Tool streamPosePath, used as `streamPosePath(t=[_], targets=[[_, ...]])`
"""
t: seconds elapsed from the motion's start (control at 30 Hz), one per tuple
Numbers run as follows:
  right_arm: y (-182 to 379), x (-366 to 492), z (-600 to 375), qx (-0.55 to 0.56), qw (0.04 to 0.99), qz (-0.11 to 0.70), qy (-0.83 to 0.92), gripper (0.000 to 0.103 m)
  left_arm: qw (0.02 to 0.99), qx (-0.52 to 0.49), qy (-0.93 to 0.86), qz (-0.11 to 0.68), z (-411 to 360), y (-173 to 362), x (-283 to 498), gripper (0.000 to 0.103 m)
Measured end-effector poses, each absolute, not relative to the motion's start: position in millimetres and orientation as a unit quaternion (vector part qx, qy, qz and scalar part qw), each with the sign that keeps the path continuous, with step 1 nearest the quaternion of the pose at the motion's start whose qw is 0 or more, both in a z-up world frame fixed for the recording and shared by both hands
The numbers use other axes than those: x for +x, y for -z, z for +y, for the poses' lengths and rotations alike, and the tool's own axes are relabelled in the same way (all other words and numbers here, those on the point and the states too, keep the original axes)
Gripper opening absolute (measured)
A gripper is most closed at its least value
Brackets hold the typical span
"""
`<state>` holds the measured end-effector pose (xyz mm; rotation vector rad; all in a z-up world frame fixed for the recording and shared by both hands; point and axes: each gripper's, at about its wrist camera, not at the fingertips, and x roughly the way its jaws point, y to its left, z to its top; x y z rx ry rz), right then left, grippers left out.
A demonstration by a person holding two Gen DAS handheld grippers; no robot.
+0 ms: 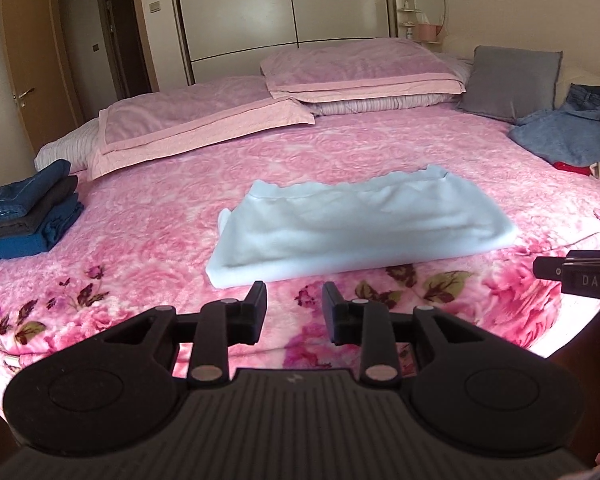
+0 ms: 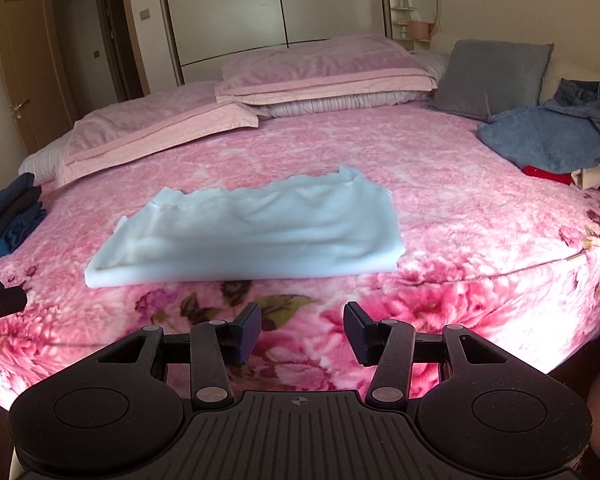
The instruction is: Fold clothes
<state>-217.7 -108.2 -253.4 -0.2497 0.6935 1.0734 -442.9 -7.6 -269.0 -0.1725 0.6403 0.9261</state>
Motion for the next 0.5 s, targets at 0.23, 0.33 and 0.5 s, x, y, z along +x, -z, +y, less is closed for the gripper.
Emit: streamPosePath(t=[0.23, 0.33, 0.5], targets=[[260, -208, -99, -0.121, 0.797, 0.336, -0.487, 0.050, 0.839, -0.090, -0.429, 0.323, 9, 283, -433, 0.028], [268, -202, -89, -0.126, 0.795, 0.347, -0.482, 0.050, 0.834, -0.104, -0.427, 0.332, 24, 294, -430, 0.028], [289, -189, -67, -0.144, 0.788, 0.372, -0.469, 0.050, 0.823, -0.132, -0.425, 0.352, 55, 318, -428, 0.028]])
